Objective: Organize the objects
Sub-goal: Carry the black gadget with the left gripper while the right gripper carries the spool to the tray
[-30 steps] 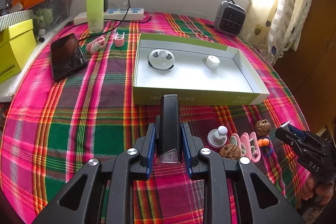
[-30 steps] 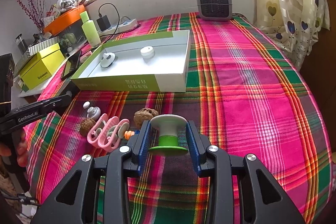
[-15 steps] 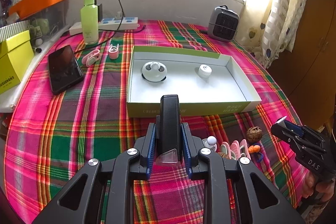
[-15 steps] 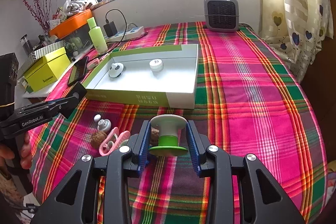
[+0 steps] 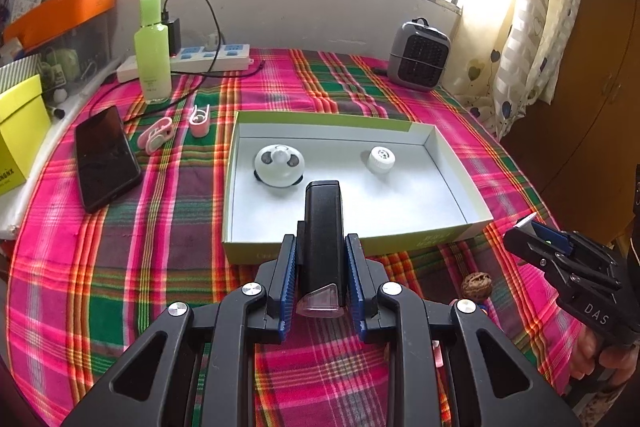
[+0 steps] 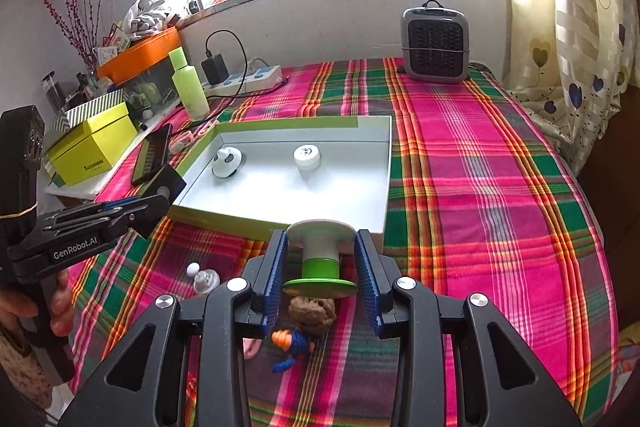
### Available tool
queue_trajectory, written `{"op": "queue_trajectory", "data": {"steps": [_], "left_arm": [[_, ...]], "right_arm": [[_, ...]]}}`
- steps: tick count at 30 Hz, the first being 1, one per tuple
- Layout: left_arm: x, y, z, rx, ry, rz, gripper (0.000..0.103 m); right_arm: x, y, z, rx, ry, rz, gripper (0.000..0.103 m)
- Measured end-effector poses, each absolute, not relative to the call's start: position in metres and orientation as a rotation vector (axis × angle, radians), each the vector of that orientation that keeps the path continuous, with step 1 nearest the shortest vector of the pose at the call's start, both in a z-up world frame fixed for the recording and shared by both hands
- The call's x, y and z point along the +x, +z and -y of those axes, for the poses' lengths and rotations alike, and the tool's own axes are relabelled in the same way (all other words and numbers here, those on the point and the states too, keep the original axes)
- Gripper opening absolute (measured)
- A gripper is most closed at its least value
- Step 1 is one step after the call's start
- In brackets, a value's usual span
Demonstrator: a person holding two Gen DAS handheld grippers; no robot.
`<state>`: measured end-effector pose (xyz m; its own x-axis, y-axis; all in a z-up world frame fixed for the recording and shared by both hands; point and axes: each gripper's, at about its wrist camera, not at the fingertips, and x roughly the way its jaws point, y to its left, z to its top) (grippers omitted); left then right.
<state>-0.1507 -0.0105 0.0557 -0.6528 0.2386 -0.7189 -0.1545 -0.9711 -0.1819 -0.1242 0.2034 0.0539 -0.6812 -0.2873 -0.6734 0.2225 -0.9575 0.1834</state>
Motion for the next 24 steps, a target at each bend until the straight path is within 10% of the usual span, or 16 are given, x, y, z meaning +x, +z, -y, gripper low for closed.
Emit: {"op": "queue_trajectory", "data": {"steps": [24], "left_arm": [[-0.229, 0.053, -0.013, -1.207, 2.631, 0.102, 0.022]], "right_arm": [[-0.216, 0.047, -0.193, 1.143, -2.654, 0.092, 0.036]]}}
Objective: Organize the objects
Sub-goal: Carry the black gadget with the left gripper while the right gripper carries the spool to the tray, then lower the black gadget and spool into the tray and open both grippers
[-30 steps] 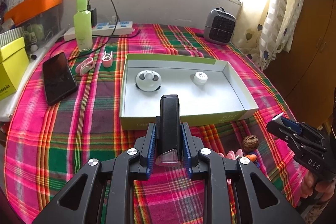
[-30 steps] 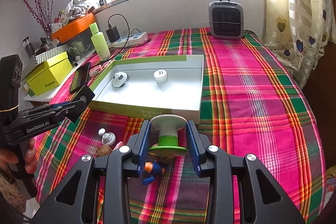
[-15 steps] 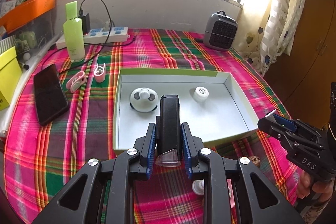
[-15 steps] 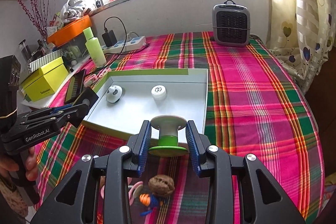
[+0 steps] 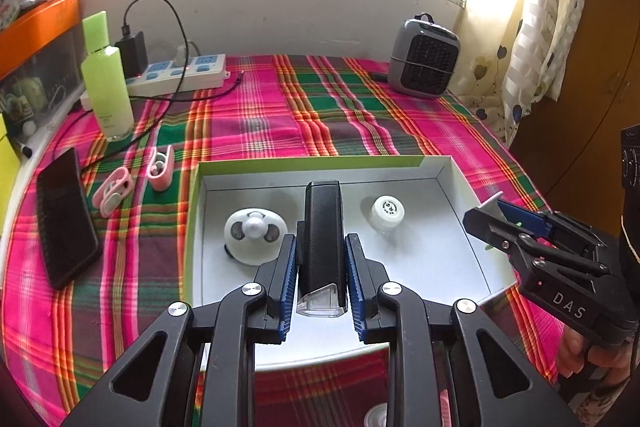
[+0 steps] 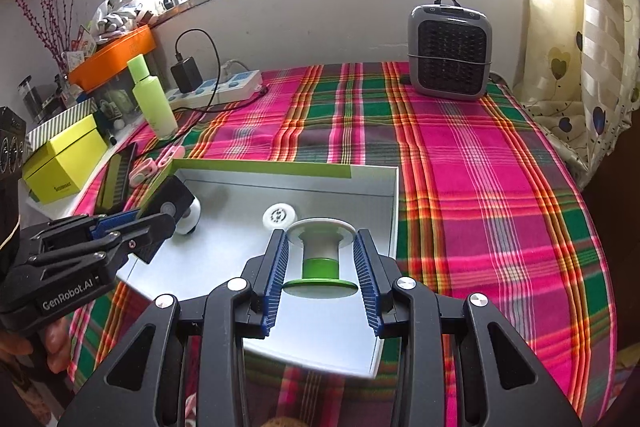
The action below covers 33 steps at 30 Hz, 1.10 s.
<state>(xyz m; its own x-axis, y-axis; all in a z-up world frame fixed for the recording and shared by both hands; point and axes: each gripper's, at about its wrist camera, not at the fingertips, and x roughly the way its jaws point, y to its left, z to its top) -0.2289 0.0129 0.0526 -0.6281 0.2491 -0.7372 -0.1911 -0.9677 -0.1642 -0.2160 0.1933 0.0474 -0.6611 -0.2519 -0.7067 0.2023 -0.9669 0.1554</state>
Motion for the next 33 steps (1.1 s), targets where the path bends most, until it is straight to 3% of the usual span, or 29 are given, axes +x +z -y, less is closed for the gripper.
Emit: {"op": "queue_trajectory", "data": {"steps": [33], "left_arm": [[-0.286, 0.014, -0.033, -1.344, 2.59, 0.095, 0.022]], "right_arm": [[-0.285, 0.017, -0.181, 1.271, -2.616, 0.04, 0.036]]}}
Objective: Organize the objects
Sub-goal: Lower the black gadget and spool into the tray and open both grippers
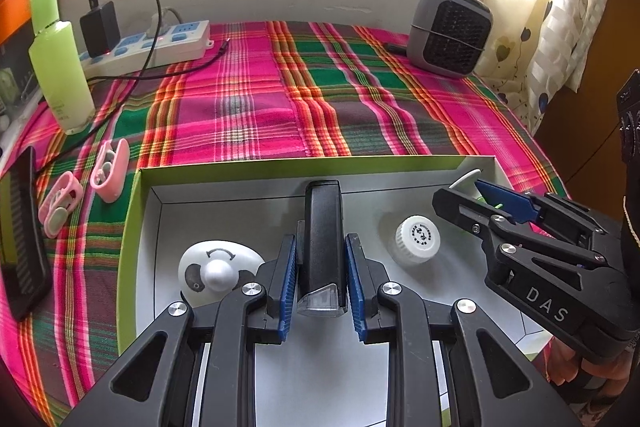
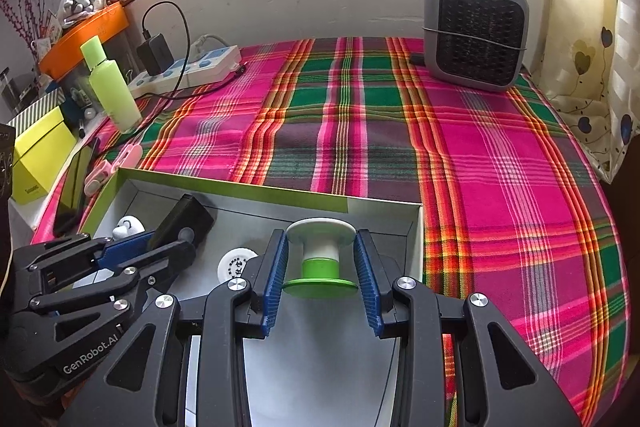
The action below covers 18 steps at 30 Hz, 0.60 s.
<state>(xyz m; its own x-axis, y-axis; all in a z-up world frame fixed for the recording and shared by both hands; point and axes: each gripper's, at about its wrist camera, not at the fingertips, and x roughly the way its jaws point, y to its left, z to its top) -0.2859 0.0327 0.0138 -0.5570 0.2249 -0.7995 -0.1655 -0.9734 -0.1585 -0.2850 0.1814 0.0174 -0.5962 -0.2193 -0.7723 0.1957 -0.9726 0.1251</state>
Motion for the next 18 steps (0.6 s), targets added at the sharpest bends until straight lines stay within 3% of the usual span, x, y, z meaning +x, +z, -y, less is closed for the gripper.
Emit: {"op": "queue_trajectory", "data": {"steps": [18], "left_arm": [[-0.2895, 0.013, -0.0319, -1.346, 2.591, 0.094, 0.022]], "right_arm": [[-0.2882, 0.0158, -0.1758, 1.316, -2.608, -0.005, 0.036]]}}
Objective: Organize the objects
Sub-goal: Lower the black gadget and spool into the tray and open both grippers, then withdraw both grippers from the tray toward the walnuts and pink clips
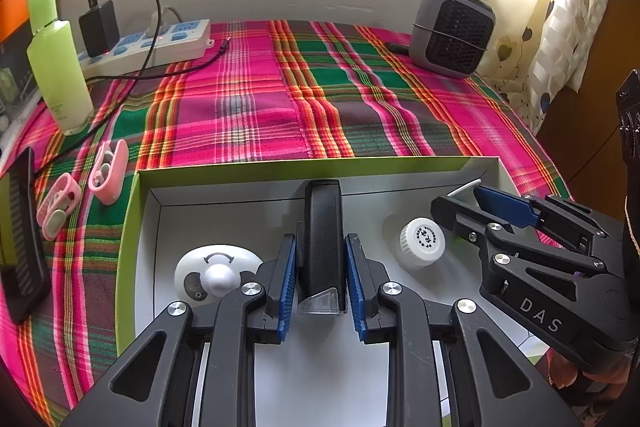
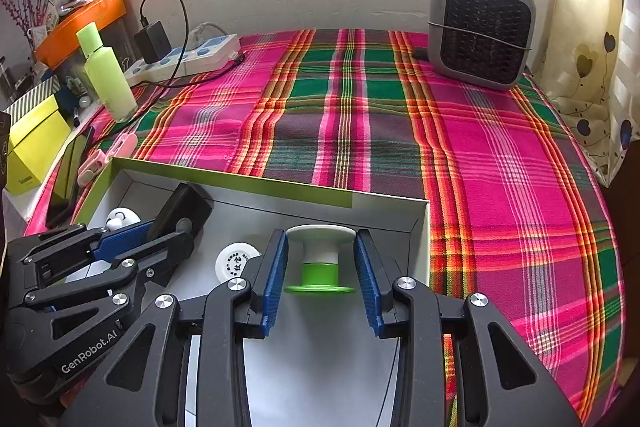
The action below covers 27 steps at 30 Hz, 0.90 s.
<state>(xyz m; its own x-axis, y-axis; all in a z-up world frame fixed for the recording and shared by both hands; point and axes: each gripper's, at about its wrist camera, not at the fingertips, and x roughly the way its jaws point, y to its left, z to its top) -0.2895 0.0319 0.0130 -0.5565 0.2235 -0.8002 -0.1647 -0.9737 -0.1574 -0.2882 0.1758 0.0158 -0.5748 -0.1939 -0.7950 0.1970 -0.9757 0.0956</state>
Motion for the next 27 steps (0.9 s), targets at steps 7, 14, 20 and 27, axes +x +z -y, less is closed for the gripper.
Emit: {"op": "queue_trajectory", "data": {"steps": [7, 14, 20, 27], "left_arm": [[-0.29, 0.013, -0.032, -1.341, 2.588, 0.086, 0.025], [-0.288, 0.014, -0.03, -1.352, 2.6, 0.08, 0.044], [-0.282, 0.019, -0.028, -1.329, 2.616, 0.085, 0.045], [-0.276, 0.027, -0.024, -1.323, 2.627, 0.104, 0.046]], "right_arm": [[-0.288, 0.015, -0.175, 1.314, -2.608, 0.002, 0.036], [-0.286, 0.016, -0.179, 1.299, -2.605, 0.057, 0.037], [-0.281, 0.019, -0.181, 1.283, -2.603, 0.091, 0.044], [-0.274, 0.02, -0.184, 1.269, -2.597, 0.144, 0.046]]}}
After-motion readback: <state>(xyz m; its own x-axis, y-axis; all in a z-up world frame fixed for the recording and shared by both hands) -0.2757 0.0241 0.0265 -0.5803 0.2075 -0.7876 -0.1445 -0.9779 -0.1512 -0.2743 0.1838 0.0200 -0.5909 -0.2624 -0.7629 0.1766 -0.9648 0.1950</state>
